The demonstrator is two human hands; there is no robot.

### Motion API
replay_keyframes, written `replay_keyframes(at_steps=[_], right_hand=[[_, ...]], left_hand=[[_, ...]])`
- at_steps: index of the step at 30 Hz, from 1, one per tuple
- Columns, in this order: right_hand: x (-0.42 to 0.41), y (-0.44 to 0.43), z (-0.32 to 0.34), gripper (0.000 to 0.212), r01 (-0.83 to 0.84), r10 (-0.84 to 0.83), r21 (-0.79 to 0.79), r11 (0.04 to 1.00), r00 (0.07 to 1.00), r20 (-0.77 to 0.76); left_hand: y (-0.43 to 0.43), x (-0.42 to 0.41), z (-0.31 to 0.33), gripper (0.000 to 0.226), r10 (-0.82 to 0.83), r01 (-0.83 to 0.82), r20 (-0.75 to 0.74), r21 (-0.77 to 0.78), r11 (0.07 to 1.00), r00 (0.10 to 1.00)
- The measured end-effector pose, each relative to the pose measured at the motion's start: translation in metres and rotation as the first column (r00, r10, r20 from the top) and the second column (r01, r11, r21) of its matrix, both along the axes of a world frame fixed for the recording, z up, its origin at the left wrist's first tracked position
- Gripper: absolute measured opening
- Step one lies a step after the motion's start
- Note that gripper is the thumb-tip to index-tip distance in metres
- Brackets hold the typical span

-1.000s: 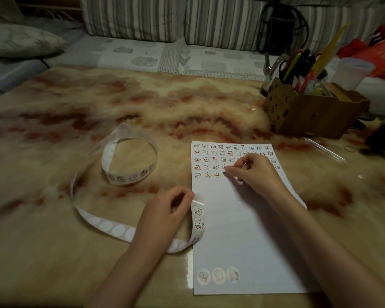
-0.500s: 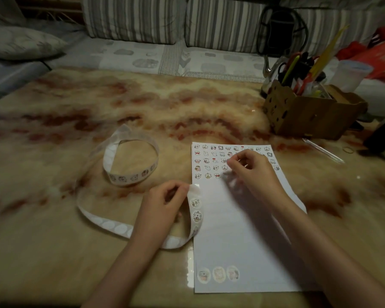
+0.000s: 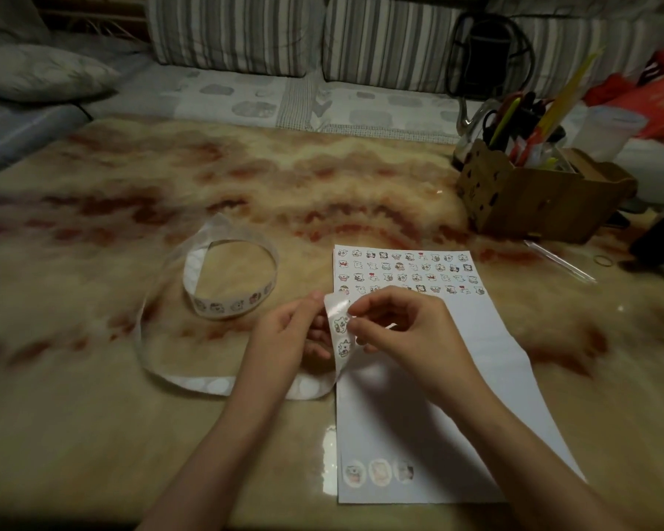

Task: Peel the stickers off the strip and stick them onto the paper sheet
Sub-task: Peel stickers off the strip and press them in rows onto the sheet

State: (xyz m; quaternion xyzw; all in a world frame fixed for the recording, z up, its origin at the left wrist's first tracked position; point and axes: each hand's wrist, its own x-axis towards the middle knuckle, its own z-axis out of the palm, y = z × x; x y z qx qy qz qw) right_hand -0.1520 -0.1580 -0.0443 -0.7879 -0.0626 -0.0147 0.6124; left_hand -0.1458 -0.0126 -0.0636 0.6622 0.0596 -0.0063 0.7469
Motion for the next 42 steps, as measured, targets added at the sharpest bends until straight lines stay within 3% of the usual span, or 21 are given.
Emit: replay_keyframes(at_steps=[2,6,13,24,34,38,42], right_hand=[[0.0,-0.001,-0.002,0.021,0.006,-0.006,0.01,1.0,1.0,-0.005],[-0.001,-0.004,-0.006,0.017,0.005,-0.005,-0.006,1.0,1.0,0.018],[0.001,-0.007,-0.01,0.009,-0.003,0.001,0.036,0.999,0.999,0.047],[0.001,-0.012,-0.015,0.009,-0.016,0.018,-0.044,0.999,0.999,0.044],[-0.001,-0.014,-0.028,0.009,-0.027,0.13,-0.382,0.924,0.96,0.247],[-0.005,-0.016,-0.025,0.008,-0.06,0.144,-0.309,0.949,0.956,0.257],[0.0,-0.027,-0.015,0.015,-0.067,0.075,-0.088,0.994,0.993,0.093]], left_hand=[[0.0,-0.001,0.001,0.035,-0.016,0.015,-0.026,-0.064,0.998,1.0],[0.0,-0.005,-0.001,0.014,-0.076,0.072,0.058,0.06,0.996,0.995],[-0.001,-0.005,-0.007,0.014,-0.083,0.077,0.065,0.082,0.994,0.994],[-0.003,-0.005,-0.01,0.014,-0.086,0.078,0.065,0.125,0.989,0.994],[-0.004,-0.005,-0.01,0.017,-0.087,0.088,-0.012,0.138,0.987,0.996],[-0.002,-0.003,-0.012,0.021,-0.064,0.068,-0.037,0.137,0.988,0.997],[0.0,-0.004,-0.018,0.019,-0.064,0.02,0.105,0.376,0.926,0.992]])
